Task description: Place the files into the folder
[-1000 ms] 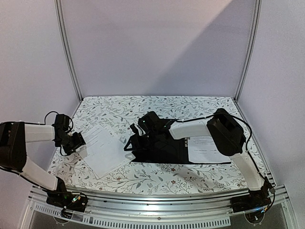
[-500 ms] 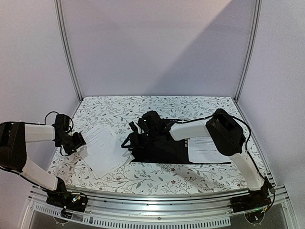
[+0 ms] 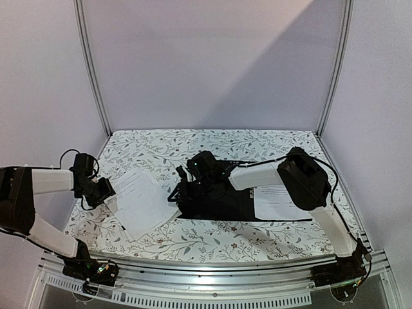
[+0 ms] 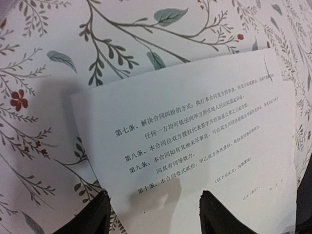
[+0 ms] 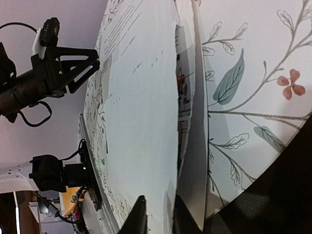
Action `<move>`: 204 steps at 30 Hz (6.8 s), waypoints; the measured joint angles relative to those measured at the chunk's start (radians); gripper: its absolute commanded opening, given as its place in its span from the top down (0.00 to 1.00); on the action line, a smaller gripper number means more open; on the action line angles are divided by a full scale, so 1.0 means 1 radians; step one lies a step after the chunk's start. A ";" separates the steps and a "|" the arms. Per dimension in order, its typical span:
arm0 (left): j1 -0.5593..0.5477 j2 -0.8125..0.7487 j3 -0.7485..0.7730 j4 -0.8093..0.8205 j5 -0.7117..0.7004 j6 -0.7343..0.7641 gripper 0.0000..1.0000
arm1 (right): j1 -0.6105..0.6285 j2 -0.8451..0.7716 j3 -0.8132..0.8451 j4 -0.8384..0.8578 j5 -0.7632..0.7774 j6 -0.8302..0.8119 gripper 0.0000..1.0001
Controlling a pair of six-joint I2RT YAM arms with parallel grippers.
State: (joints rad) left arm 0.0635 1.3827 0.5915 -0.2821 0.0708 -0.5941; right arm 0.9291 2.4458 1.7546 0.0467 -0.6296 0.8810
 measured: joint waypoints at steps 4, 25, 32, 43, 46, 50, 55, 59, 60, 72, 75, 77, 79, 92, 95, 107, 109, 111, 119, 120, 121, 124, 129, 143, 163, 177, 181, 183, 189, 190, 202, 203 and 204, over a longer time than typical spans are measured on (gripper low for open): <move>-0.002 -0.002 0.000 0.000 -0.005 0.000 0.38 | 0.000 0.000 0.000 -0.039 0.035 -0.021 1.00; -0.005 -0.002 0.000 0.001 -0.011 0.016 0.38 | 0.000 -0.014 0.000 -0.125 0.156 -0.118 0.83; -0.006 -0.002 0.000 0.008 -0.008 0.018 0.39 | -0.002 -0.019 -0.007 -0.132 0.175 -0.127 0.99; -0.014 -0.002 0.000 0.009 -0.005 0.019 0.36 | -0.005 -0.063 -0.065 -0.143 0.224 -0.132 1.00; -0.015 -0.002 0.000 0.009 -0.002 0.021 0.35 | -0.010 -0.087 -0.083 -0.159 0.238 -0.136 1.00; -0.019 -0.003 0.000 0.015 0.013 0.022 0.34 | -0.014 -0.130 -0.114 -0.152 0.239 -0.138 1.00; -0.047 -0.055 -0.012 0.042 0.053 0.006 0.33 | -0.024 -0.196 -0.224 -0.022 0.177 -0.071 1.00; -0.096 -0.126 -0.035 0.060 0.095 -0.052 0.32 | -0.043 -0.223 -0.323 0.127 0.113 0.042 1.00; -0.109 -0.145 -0.041 0.063 0.107 -0.071 0.32 | -0.048 -0.223 -0.340 0.159 0.100 0.071 1.00; -0.190 -0.165 -0.123 0.090 0.237 -0.253 0.31 | -0.080 -0.219 -0.429 0.618 -0.031 0.492 1.00; -0.194 -0.166 -0.174 0.121 0.272 -0.290 0.30 | -0.079 -0.217 -0.429 0.689 -0.039 0.559 1.00; -0.195 -0.161 -0.204 0.150 0.298 -0.309 0.30 | -0.079 -0.215 -0.429 0.733 -0.040 0.603 1.00; -0.198 -0.155 -0.222 0.205 0.329 -0.338 0.30 | -0.080 -0.211 -0.429 0.771 -0.041 0.638 1.00; -0.258 -0.139 -0.266 0.403 0.421 -0.526 0.30 | -0.080 -0.198 -0.429 0.892 -0.039 0.751 1.00; -0.270 -0.140 -0.270 0.397 0.422 -0.560 0.29 | -0.079 -0.198 -0.429 0.905 -0.039 0.760 1.00; -0.327 -0.117 -0.309 0.454 0.418 -0.660 0.29 | -0.080 -0.185 -0.436 0.931 -0.039 0.786 1.00; -0.340 -0.090 -0.328 0.542 0.426 -0.697 0.30 | -0.080 -0.185 -0.444 0.945 -0.038 0.790 1.00; -0.349 -0.072 -0.365 0.648 0.433 -0.745 0.30 | -0.080 -0.185 -0.458 0.958 -0.036 0.794 1.00; -0.356 -0.020 -0.438 0.897 0.409 -0.856 0.41 | -0.080 -0.185 -0.526 0.971 -0.034 0.800 1.00; -0.356 -0.023 -0.438 0.909 0.403 -0.856 0.42 | -0.080 -0.185 -0.537 0.970 -0.033 0.797 1.00; -0.356 -0.027 -0.436 0.916 0.394 -0.856 0.44 | -0.081 -0.186 -0.552 0.969 -0.031 0.792 1.00; -0.357 -0.062 -0.423 0.906 0.361 -0.841 0.45 | -0.086 -0.189 -0.600 0.948 -0.026 0.772 1.00; -0.358 -0.113 -0.358 0.840 0.304 -0.760 0.48 | -0.100 -0.204 -0.642 0.890 -0.013 0.726 1.00; -0.367 0.051 -0.187 0.635 0.228 -0.549 0.89 | -0.101 -0.238 -0.644 0.813 -0.011 0.655 1.00; -0.426 -0.116 0.110 0.461 0.319 0.008 1.00 | -0.205 -0.457 -0.554 0.154 0.074 -0.113 0.34; -0.560 -0.225 0.110 0.480 0.525 0.102 1.00 | -0.243 -0.503 -0.675 0.512 0.032 -0.257 0.38; -0.560 -0.227 0.100 0.499 0.520 0.086 1.00 | -0.243 -0.503 -0.742 0.704 -0.011 -0.194 0.50; -0.560 -0.227 0.079 0.532 0.517 0.063 1.00 | -0.243 -0.502 -0.786 0.799 -0.034 -0.140 0.53; -0.560 -0.207 0.021 0.638 0.517 -0.020 1.00 | -0.243 -0.475 -0.819 1.024 -0.077 0.011 0.45; -0.560 -0.205 0.017 0.650 0.517 -0.032 1.00 | -0.244 -0.471 -0.819 1.039 -0.077 0.024 0.42; -0.562 -0.219 0.014 0.722 0.574 -0.103 1.00 | -0.251 -0.404 -0.764 1.042 -0.063 0.048 0.31; -0.563 -0.219 0.014 0.726 0.578 -0.104 1.00 | -0.251 -0.388 -0.755 1.056 -0.066 0.060 0.30; -0.565 -0.219 0.014 0.728 0.581 -0.106 1.00 | -0.251 -0.373 -0.745 1.070 -0.070 0.074 0.30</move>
State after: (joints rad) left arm -0.5011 1.1633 0.6056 0.4461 0.6521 -0.7002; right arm 0.6777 2.0727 1.0092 1.1172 -0.6998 0.9554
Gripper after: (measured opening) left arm 0.007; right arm 0.693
